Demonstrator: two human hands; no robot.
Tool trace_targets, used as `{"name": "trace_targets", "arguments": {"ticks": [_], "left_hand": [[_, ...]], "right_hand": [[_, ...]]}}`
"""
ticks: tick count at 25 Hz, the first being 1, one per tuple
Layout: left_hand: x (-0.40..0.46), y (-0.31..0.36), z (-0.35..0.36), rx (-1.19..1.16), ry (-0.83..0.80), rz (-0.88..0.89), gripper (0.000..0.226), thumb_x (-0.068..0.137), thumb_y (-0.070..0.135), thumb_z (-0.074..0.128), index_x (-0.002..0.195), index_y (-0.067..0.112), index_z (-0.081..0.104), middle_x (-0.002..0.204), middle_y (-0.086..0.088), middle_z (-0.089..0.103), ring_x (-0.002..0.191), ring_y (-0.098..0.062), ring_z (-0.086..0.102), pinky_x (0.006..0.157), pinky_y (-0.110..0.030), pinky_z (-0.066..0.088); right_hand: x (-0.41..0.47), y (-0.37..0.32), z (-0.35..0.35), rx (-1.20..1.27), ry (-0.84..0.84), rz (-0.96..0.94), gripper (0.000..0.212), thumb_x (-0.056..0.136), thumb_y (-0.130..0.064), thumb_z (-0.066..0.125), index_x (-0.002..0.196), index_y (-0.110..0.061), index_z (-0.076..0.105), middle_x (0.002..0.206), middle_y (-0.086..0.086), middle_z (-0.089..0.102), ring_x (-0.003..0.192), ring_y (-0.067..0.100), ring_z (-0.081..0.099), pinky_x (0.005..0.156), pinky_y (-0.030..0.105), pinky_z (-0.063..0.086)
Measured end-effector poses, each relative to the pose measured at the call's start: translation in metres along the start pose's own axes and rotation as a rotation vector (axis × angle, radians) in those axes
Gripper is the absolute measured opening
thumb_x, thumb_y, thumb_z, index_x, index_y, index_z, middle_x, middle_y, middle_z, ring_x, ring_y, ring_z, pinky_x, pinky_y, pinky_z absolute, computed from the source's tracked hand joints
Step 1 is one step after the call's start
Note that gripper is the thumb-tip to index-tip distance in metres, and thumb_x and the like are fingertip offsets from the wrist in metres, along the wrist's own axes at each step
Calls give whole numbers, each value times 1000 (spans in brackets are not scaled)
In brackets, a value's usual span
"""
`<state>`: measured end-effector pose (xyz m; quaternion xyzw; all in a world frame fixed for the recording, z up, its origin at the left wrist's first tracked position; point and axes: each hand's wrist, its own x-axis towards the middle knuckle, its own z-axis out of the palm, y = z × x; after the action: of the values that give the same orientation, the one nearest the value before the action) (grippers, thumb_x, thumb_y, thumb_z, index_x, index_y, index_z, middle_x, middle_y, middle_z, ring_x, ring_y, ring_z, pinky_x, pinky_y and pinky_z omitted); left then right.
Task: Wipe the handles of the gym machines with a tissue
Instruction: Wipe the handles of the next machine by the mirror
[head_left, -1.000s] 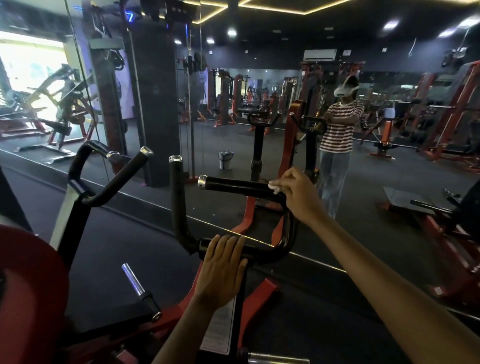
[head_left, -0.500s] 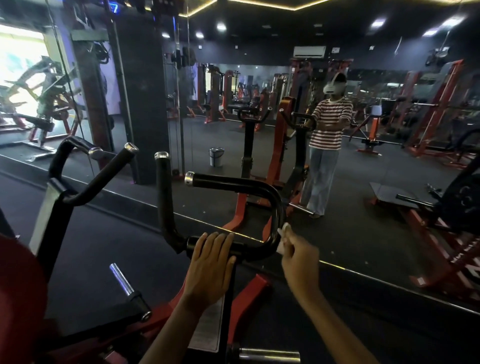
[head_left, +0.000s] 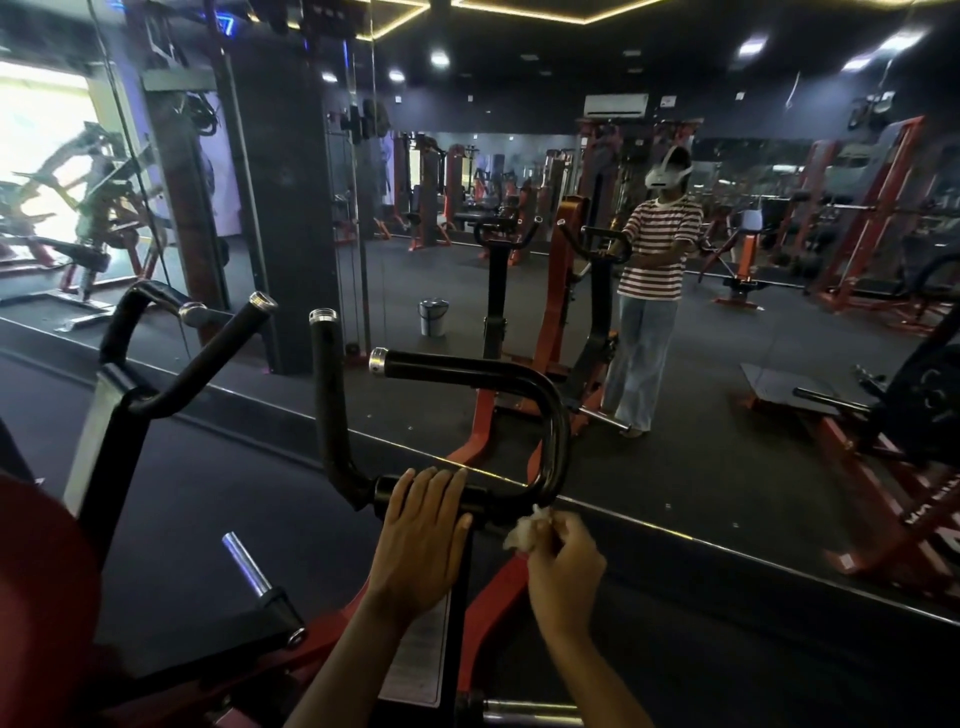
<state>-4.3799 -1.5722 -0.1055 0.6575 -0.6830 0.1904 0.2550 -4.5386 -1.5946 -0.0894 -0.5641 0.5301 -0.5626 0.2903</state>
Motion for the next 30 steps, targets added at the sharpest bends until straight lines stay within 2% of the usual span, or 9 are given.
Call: {"name": "trace_targets", "arguments": {"ticks": [3,6,8,12,16,21,26,28,30], "left_hand": [[0,1,1,-8,18,1,51,100,35,18,132,9,49,127,-6,56,122,-25,48,113,-43,22],[0,-1,2,-10,24,0,51,100,35,18,132,10,49,127,-6,56,123,-24,48,113,-43,22],[0,0,2,-6,15,-5,52,100,35,18,133,9,49,128,-6,56,123,-24,48,113,-43,23],[1,1,3,-7,6,-4,51,101,36,18,134,10,48,129,-5,56,124,-24,48,113,-43,23],[0,-2,0,-5,-5,3,50,100,36,21,135,11,46,130,-4,55,125,-22,47,113,-41,22],[-4,-20,-8,5,-5,25,50,100,40,26,139,13,41,137,-2,51,132,-18,39,114,-39,20],[-24,-48,-19,17,23,-68,55,99,43,29,146,14,27,149,-4,36,141,-19,28,118,-37,11],[-27,-40,-17,22,22,-91,58,100,46,26,147,12,23,152,-6,31,143,-19,22,118,-37,10],[-26,-31,-11,-26,38,-142,61,100,48,26,148,11,18,155,-6,23,146,-18,12,118,-35,0]], "right_hand": [[36,-12,-14,27,55,-79,10,92,-20,56,89,-15,65,71,-3,66,65,5,63,61,21,52],[75,-35,-16,-29,14,-171,12,93,-13,55,95,-9,67,76,-5,64,66,-3,58,59,7,47],[97,-47,-13,-83,-28,-232,15,93,-7,53,97,-4,67,81,-1,63,66,-4,54,58,6,44],[129,-70,-1,-184,-138,-380,24,91,5,47,105,-2,65,91,0,62,84,8,57,68,5,42],[145,-90,20,-329,-224,-609,29,88,8,47,104,-6,67,101,9,68,99,21,58,79,19,43],[138,-106,37,-441,-256,-801,26,88,5,52,109,-4,66,100,11,67,99,23,54,79,22,36],[107,-117,79,-460,-532,-1029,29,87,3,54,112,-5,65,105,11,66,99,21,52,80,20,30],[100,-121,97,-453,-623,-1081,30,86,4,56,112,-6,66,105,10,67,97,20,53,80,21,34],[95,-125,111,-462,-736,-1134,29,84,5,57,110,-5,67,105,10,68,96,21,55,81,25,41]]}}
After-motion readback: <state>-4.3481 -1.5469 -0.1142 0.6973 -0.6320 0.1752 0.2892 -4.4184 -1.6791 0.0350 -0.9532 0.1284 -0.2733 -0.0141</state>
